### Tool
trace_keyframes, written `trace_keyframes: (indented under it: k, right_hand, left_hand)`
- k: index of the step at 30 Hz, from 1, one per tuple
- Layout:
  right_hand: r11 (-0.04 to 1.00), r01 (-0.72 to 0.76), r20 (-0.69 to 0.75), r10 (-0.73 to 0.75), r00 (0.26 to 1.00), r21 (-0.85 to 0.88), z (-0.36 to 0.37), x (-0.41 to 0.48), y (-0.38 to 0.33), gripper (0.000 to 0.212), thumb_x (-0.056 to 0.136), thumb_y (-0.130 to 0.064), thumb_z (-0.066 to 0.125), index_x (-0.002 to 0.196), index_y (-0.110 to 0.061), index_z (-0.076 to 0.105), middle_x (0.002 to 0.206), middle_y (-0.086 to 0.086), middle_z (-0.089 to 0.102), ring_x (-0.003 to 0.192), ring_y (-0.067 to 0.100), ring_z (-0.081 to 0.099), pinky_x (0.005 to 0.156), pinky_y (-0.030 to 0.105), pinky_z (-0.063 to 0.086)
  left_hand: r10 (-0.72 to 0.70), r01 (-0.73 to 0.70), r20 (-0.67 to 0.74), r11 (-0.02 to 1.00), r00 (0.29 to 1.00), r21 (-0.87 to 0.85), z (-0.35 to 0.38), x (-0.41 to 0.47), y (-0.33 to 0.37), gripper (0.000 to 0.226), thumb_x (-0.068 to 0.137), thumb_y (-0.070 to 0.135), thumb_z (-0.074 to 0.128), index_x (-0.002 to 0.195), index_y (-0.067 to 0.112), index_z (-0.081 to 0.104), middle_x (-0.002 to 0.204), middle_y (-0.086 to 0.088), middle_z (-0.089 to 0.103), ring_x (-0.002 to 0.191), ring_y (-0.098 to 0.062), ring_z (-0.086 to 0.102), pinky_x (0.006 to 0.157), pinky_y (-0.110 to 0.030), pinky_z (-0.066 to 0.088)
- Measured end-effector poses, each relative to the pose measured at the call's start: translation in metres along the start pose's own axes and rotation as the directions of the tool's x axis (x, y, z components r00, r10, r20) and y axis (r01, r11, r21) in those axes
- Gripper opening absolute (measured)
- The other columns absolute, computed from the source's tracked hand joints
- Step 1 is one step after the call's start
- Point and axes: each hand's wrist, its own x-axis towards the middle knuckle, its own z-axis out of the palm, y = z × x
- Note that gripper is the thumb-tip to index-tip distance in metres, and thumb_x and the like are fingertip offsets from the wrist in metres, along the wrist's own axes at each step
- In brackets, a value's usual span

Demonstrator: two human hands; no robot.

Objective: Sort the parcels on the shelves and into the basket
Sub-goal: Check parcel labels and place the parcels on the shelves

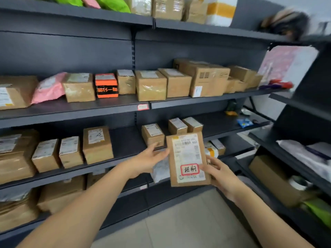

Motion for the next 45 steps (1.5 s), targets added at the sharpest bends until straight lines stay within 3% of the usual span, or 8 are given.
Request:
trace_keyframes:
  k: [5,10,14,21,26,37,41,45]
  right_hand:
    - [0.988,-0.013,-0.154,0.037,0.987,0.154,-0.078,-0.059,0.027,0.045,0.085,-0.029,0.066,0.127,-0.023,0.051,0.109,0.001,0.071,0.1,0.019,0.068,0.083,0.036,0.053]
    - [0.97,-0.008,-0.323,0.089,0.942,0.243,-0.178,-0.143,0.057,0.037,0.089,-0.037,0.058,0.124,-0.025,0.055,0.109,-0.002,0.071,0.106,0.019,0.064,0.101,0.045,0.043]
    - [0.964,0.017,-0.528,0.13,0.839,0.265,-0.25,-0.214,0.079,0.029,0.092,-0.038,0.054,0.119,-0.027,0.056,0.104,-0.004,0.072,0.103,0.018,0.063,0.096,0.043,0.043]
    - [0.942,-0.003,-0.696,0.251,0.673,0.337,-0.329,-0.312,0.131,0.033,0.092,-0.041,0.055,0.122,-0.026,0.056,0.108,-0.002,0.071,0.107,0.019,0.063,0.097,0.044,0.046]
    - [0.928,-0.006,-0.789,0.32,0.524,0.373,-0.365,-0.345,0.157,0.022,0.095,-0.027,0.054,0.116,-0.022,0.058,0.099,-0.002,0.074,0.092,0.014,0.069,0.07,0.03,0.054]
    - [0.936,-0.299,-0.932,0.265,0.248,0.187,-0.441,-0.344,0.217,0.086,0.068,-0.031,0.082,0.137,-0.032,0.031,0.129,-0.006,0.053,0.121,0.017,0.05,0.101,0.048,0.045]
    - [0.845,-0.474,-0.944,0.32,0.081,0.245,-0.451,-0.333,0.258,0.117,0.065,-0.046,0.08,0.149,-0.028,0.001,0.146,0.008,0.023,0.133,0.026,0.022,0.107,0.041,0.029]
    - [0.78,-0.526,-0.919,0.393,-0.008,0.338,-0.457,-0.327,0.308,0.117,0.06,-0.052,0.075,0.147,-0.031,-0.001,0.143,0.012,0.016,0.131,0.031,0.021,0.108,0.041,0.025]
  left_hand:
    - [-0.026,0.033,0.286,0.999,0.958,-0.02,0.124,0.026,0.023,0.094,0.075,0.041,0.073,0.142,0.05,0.008,0.131,0.01,0.054,0.124,-0.016,0.047,0.101,-0.052,0.041]
    - [0.007,0.012,0.479,0.999,0.878,-0.037,0.255,0.041,0.054,0.092,0.077,0.027,0.076,0.143,0.051,0.016,0.125,0.007,0.059,0.115,-0.017,0.055,0.095,-0.049,0.048]
    - [0.03,-0.013,0.603,0.999,0.797,-0.032,0.365,0.042,0.082,0.082,0.083,0.021,0.071,0.143,0.047,0.021,0.122,0.004,0.061,0.107,-0.016,0.061,0.075,-0.035,0.057]
    - [-0.026,-0.037,0.772,0.997,0.635,0.065,0.517,0.038,0.088,0.09,0.081,0.026,0.073,0.145,0.048,0.013,0.13,0.005,0.056,0.115,-0.018,0.056,0.09,-0.042,0.048]
    - [-0.093,-0.056,0.823,0.987,0.56,0.15,0.593,0.05,0.083,0.097,0.076,0.031,0.078,0.145,0.05,0.012,0.13,0.001,0.055,0.115,-0.019,0.055,0.1,-0.052,0.043]
    - [-0.283,-0.1,0.882,0.934,0.377,0.343,0.751,0.09,0.069,0.104,0.078,0.035,0.075,0.147,0.045,-0.002,0.147,0.0,0.039,0.119,-0.022,0.05,0.095,-0.046,0.044]
    - [-0.353,-0.083,0.894,0.918,0.274,0.388,0.8,0.091,0.045,0.1,0.086,0.022,0.068,0.148,0.039,-0.009,0.145,-0.001,0.043,0.092,-0.007,0.057,0.058,-0.017,0.052]
    - [-0.444,-0.108,0.857,0.869,0.26,0.483,0.828,0.094,0.004,0.096,0.087,0.035,0.065,0.147,0.042,-0.009,0.15,0.007,0.035,0.127,-0.018,0.045,0.101,-0.046,0.041]
